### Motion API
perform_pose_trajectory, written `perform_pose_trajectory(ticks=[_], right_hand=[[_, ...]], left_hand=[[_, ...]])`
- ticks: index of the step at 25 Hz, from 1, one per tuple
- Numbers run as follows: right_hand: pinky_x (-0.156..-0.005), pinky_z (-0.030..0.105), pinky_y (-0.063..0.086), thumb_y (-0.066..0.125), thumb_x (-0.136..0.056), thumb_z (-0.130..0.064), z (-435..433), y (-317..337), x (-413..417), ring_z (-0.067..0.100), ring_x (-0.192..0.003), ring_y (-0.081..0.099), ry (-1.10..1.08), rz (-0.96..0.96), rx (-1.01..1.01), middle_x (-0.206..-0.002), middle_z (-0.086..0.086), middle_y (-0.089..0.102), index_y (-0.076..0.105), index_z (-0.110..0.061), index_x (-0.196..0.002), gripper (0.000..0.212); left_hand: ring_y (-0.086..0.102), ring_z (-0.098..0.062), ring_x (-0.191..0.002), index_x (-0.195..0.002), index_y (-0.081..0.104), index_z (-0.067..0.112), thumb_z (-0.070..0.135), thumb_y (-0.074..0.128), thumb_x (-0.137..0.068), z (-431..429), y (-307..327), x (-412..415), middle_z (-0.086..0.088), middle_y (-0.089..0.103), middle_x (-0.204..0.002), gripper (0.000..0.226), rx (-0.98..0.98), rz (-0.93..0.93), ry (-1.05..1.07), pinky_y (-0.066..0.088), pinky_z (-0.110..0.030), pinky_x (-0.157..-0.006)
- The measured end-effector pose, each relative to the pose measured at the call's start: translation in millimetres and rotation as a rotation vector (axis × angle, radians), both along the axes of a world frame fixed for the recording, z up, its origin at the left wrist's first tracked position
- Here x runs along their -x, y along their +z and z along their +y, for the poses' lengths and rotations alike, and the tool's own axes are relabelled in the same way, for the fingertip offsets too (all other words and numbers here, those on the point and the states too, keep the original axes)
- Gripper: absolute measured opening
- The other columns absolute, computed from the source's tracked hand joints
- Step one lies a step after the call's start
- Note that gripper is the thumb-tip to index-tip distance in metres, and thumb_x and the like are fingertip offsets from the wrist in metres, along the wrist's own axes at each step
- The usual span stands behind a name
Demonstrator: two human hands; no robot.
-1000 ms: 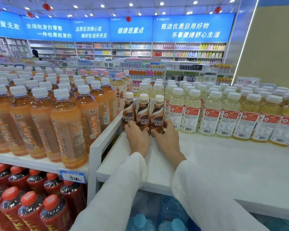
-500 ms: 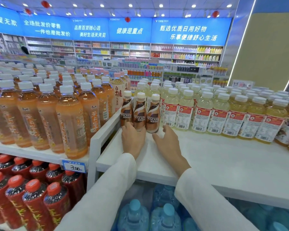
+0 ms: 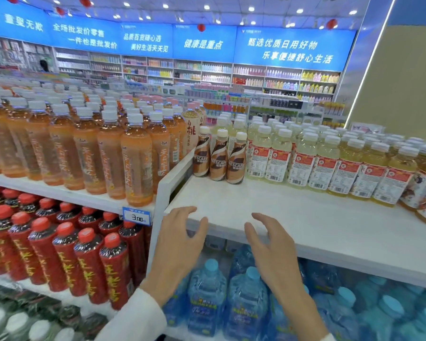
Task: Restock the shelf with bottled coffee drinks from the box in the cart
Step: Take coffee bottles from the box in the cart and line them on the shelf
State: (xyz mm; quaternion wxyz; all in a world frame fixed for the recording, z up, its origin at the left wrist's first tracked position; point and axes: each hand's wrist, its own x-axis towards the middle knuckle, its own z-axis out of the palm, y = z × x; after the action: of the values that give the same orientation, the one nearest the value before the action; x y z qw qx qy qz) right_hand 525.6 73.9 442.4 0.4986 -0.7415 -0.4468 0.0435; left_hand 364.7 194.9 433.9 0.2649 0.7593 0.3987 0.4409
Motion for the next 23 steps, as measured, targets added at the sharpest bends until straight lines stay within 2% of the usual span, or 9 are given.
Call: perform_pose_trajectory(ticks=[3, 5, 7, 10, 12, 14, 16, 19, 23], right_hand=[[-0.096, 0.004, 0.032, 0.054, -0.096, -0.056, -28.4, -22.2, 41.5, -0.025, -0.121, 0.038, 0.055, 0.031, -0.020, -0.127, -0.044, 0.046, 0.052, -0.054, -0.126, 0.030], [-0.094, -0.003, 0.030, 0.057, -0.094, -0.054, -40.3, -42.1, 65.3, -0.022, -0.124, 0.040, 0.085, 0.039, -0.018, -0.128, -0.041, 0.049, 0.056, -0.050, -0.125, 0.031], [-0.096, -0.004, 0.028, 0.062, -0.094, -0.047, -47.1, -65.8, 85.8, -0.021, -0.125, 0.040, 0.121, 0.080, 0.001, -0.130, -0.034, 0.054, 0.061, -0.044, -0.126, 0.032], [-0.100, 0.004, 0.032, 0.066, -0.094, -0.041, -53.3, -104.7, 112.6, -0.015, -0.126, 0.045, 0.180, 0.122, 0.099, -0.128, -0.033, 0.055, 0.059, -0.051, -0.120, 0.029], [-0.108, 0.020, 0.037, 0.066, -0.095, -0.040, -54.6, -137.3, 132.3, -0.005, -0.129, 0.048, 0.241, 0.151, 0.227, -0.132, -0.028, 0.056, 0.058, -0.045, -0.127, 0.033], [-0.112, 0.030, 0.039, 0.062, -0.097, -0.043, -53.4, -168.2, 151.7, 0.007, -0.132, 0.050, 0.312, 0.181, 0.391, -0.138, -0.021, 0.053, 0.056, -0.034, -0.137, 0.042], [-0.107, 0.034, 0.046, 0.060, -0.098, -0.045, -50.2, -195.7, 173.2, 0.013, -0.128, 0.054, 0.405, 0.211, 0.550, -0.139, -0.016, 0.050, 0.051, -0.033, -0.142, 0.047], [-0.105, 0.028, 0.044, 0.061, -0.098, -0.042, -49.6, -228.2, 203.2, 0.008, -0.123, 0.049, 0.535, 0.226, 0.693, -0.148, -0.006, 0.051, 0.050, -0.031, -0.145, 0.049], [-0.110, 0.031, 0.039, 0.057, -0.098, -0.050, -47.2, -258.7, 246.0, 0.010, -0.133, 0.047, 0.717, 0.118, 0.855, -0.148, -0.009, 0.051, 0.050, -0.029, -0.145, 0.053]], left_hand=[[0.049, -0.005, -0.119, -0.128, 0.063, 0.025, 0.039, 0.065, -0.095, -29.1, -22.0, 42.9, 0.014, 0.059, -0.124, 0.036, -0.010, 0.005, 0.009, 0.039, -0.026, -0.106], [0.052, -0.007, -0.119, -0.126, 0.063, 0.025, 0.036, 0.065, -0.095, -43.3, -42.2, 68.7, 0.014, 0.060, -0.123, 0.033, 0.006, 0.019, 0.028, 0.042, -0.029, -0.104], [0.053, -0.010, -0.118, -0.125, 0.063, 0.025, 0.035, 0.065, -0.096, -57.9, -66.4, 95.1, 0.012, 0.061, -0.122, 0.031, 0.051, 0.043, 0.059, 0.044, -0.032, -0.102], [0.054, -0.011, -0.117, -0.122, 0.065, 0.025, 0.033, 0.068, -0.094, -78.9, -109.0, 135.5, 0.012, 0.061, -0.121, 0.029, 0.123, 0.070, 0.152, 0.040, -0.021, -0.101], [0.049, -0.007, -0.123, -0.124, 0.061, 0.031, 0.041, 0.064, -0.095, -94.1, -140.7, 166.3, 0.017, 0.057, -0.125, 0.031, 0.238, 0.127, 0.218, 0.033, -0.010, -0.099], [0.048, -0.008, -0.127, -0.130, 0.059, 0.032, 0.049, 0.058, -0.096, -113.2, -173.7, 197.0, 0.017, 0.056, -0.130, 0.038, 0.357, 0.201, 0.273, 0.036, -0.018, -0.104], [0.049, -0.013, -0.129, -0.133, 0.060, 0.028, 0.049, 0.059, -0.097, -137.4, -203.3, 227.7, 0.015, 0.057, -0.132, 0.042, 0.470, 0.240, 0.390, 0.038, -0.027, -0.108], [0.052, -0.016, -0.124, -0.125, 0.066, 0.022, 0.038, 0.068, -0.095, -177.3, -241.5, 267.3, 0.011, 0.059, -0.122, 0.034, 0.560, 0.210, 0.543, 0.039, -0.025, -0.104], [0.052, -0.014, -0.124, -0.126, 0.064, 0.024, 0.044, 0.061, -0.097, -220.5, -277.5, 313.4, 0.010, 0.060, -0.125, 0.035, 0.714, 0.175, 0.729, 0.040, -0.026, -0.102]])
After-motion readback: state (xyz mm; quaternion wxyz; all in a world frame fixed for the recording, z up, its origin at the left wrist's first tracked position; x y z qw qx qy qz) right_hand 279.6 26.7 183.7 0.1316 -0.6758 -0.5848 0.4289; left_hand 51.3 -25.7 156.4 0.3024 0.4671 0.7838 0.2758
